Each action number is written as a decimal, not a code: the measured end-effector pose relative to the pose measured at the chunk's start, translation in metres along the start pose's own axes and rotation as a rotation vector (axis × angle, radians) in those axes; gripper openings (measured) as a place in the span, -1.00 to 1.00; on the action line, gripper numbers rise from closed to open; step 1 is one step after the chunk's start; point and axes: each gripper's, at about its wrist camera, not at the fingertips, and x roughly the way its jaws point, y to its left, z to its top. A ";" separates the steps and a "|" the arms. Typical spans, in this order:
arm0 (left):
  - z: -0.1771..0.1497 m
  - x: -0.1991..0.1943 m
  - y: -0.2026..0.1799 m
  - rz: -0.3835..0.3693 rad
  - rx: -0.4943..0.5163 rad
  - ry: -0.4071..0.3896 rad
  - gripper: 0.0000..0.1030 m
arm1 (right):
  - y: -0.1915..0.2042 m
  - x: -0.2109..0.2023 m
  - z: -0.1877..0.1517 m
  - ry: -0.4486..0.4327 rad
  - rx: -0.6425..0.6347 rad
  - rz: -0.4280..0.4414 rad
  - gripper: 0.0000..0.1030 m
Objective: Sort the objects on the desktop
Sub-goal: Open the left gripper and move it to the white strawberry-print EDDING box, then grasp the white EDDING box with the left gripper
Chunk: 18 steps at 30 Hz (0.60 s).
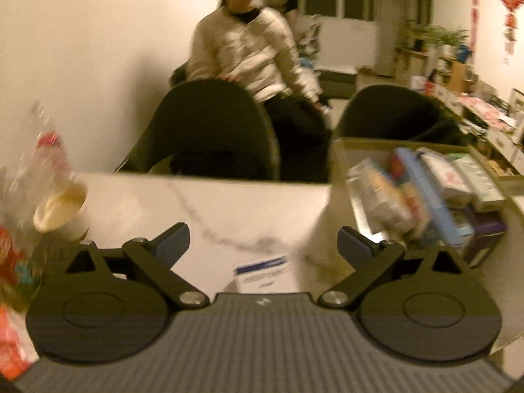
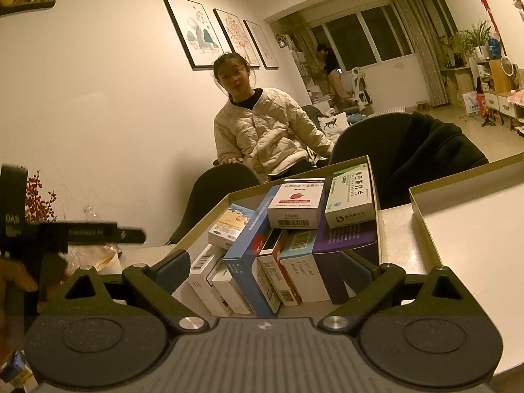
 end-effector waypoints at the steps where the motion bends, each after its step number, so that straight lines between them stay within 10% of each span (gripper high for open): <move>1: -0.002 0.007 0.003 0.004 -0.018 0.023 0.91 | 0.000 0.000 0.000 0.000 -0.002 -0.001 0.89; 11: -0.006 0.068 0.029 -0.054 -0.299 0.217 0.87 | 0.006 0.003 -0.003 0.014 -0.033 0.006 0.89; 18: -0.011 0.092 0.019 -0.023 -0.291 0.255 0.70 | 0.009 0.006 -0.004 0.024 -0.051 -0.001 0.89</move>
